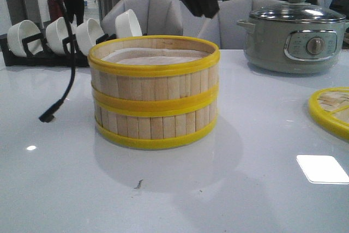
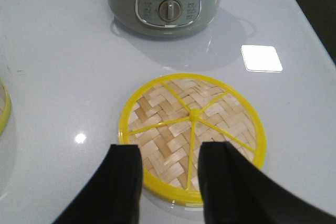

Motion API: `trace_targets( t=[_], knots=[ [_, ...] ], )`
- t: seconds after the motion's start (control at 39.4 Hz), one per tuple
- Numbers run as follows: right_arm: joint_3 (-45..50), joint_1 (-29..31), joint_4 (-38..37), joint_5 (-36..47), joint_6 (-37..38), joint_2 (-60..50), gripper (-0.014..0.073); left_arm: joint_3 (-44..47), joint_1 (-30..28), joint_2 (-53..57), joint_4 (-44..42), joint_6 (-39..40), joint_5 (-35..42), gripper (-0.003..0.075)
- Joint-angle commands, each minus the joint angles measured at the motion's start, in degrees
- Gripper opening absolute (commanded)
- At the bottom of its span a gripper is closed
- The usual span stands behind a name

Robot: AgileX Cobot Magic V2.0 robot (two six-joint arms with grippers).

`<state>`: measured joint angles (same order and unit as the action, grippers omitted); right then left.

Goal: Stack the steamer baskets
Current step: 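Raise the left gripper away from the stacked baskets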

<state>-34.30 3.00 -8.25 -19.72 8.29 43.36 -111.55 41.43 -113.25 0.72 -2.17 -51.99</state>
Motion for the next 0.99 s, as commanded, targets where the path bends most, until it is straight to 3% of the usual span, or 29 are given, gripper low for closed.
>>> trace_targets(
  t=[0.0,0.2,0.36,0.63,0.96],
  knots=[
    [-2.34,-0.04,-0.60,4.26,-0.30,-0.01,0.0373,-2.32,-3.15,8.37,-0.72,0.73,2.69,0.0087],
    [-2.34,-0.04,-0.60,4.26,-0.30,-0.01,0.0373,-1.80,-11.93,18.20,-0.29,0.73,1.59,0.0087],
    [-2.34,-0.04,-0.60,4.26,-0.30,-0.01,0.0373,4.34,-17.75,27.48,-0.29,0.73,3.27,0.0087],
    [-2.34,-0.04,-0.38,4.66,-0.30,-0.01,0.0373,32.39,-26.95,50.57,-0.29,3.94,18.14,0.0087],
    [-2.34,-0.04,-0.38,5.86,-0.30,-0.01,0.0373,63.68,-32.36,74.31,-0.29,9.69,26.86,0.0087]
  ],
)
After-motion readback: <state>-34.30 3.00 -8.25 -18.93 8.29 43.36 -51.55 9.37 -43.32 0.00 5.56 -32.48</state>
